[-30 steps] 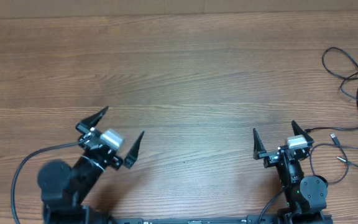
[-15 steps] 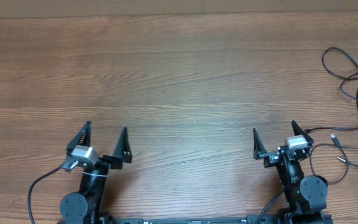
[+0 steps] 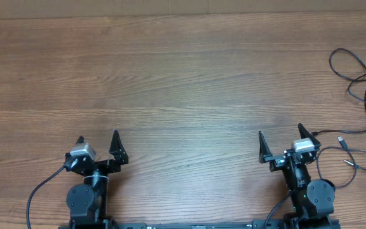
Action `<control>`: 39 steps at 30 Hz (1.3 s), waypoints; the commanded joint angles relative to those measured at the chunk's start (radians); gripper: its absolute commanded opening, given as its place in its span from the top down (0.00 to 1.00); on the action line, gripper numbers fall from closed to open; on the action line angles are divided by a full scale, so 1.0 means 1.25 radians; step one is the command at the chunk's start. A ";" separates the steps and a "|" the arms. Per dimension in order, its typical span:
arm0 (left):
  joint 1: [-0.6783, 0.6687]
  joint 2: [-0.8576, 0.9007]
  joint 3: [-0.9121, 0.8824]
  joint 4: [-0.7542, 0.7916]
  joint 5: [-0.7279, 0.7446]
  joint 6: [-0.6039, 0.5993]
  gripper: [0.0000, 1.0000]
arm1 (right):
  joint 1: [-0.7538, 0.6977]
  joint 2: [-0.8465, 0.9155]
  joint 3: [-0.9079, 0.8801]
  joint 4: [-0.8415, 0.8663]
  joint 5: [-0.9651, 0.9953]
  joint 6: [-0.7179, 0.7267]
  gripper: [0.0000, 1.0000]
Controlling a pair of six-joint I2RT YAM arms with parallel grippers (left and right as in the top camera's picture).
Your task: Untangle cables
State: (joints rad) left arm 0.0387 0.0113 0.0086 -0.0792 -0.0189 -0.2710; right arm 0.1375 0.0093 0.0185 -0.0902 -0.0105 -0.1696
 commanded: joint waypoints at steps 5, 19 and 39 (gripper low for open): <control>-0.007 -0.007 -0.002 -0.002 -0.011 0.105 0.00 | -0.003 -0.005 -0.008 0.005 0.006 -0.003 0.00; -0.008 -0.007 -0.002 0.001 0.006 0.155 0.00 | -0.003 -0.005 -0.008 0.005 0.006 -0.003 0.00; -0.011 -0.005 -0.002 0.001 0.007 0.154 0.00 | -0.003 -0.005 -0.008 0.005 0.006 -0.003 0.00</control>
State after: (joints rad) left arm 0.0319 0.0113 0.0086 -0.0792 -0.0193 -0.0933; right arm 0.1371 0.0093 0.0185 -0.0898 -0.0109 -0.1696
